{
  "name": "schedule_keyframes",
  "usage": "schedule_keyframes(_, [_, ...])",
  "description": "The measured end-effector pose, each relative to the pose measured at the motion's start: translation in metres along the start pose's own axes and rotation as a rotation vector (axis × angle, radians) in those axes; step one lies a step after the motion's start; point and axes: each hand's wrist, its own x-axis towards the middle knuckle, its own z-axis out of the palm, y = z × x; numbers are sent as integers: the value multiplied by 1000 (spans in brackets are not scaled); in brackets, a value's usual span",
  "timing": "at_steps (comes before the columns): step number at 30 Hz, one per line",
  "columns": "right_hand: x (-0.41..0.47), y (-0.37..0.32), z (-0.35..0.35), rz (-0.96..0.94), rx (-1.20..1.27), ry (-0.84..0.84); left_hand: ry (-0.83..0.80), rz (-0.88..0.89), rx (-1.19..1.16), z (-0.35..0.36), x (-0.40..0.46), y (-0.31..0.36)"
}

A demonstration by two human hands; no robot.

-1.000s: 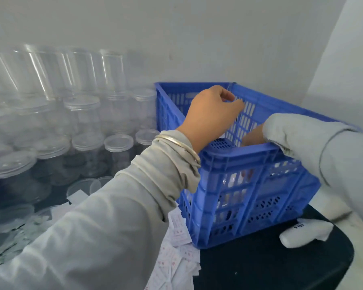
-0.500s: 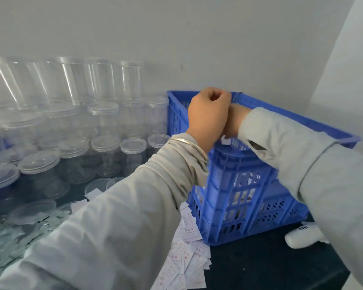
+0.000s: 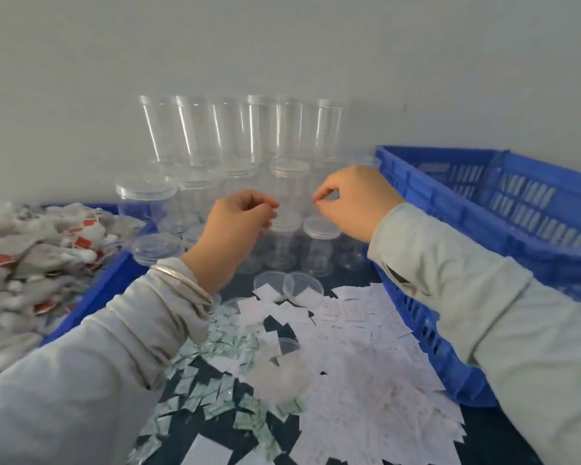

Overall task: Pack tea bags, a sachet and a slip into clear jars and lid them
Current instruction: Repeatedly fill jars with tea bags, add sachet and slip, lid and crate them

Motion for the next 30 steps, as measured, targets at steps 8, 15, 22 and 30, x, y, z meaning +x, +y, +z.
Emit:
schedule_keyframes(8, [29,-46,112,50,157,-190,261,-139,143,-133,-18,-61])
schedule_keyframes(15, [66,-138,173,84,463,-110,512,-157,99,-166,-24,-76])
schedule_keyframes(22, [88,-196,223,566,586,6,565,-121,42,-168,-20,-75])
schedule_keyframes(30, [77,-191,235,424,680,117,578,-48,4,-172,-19,-76])
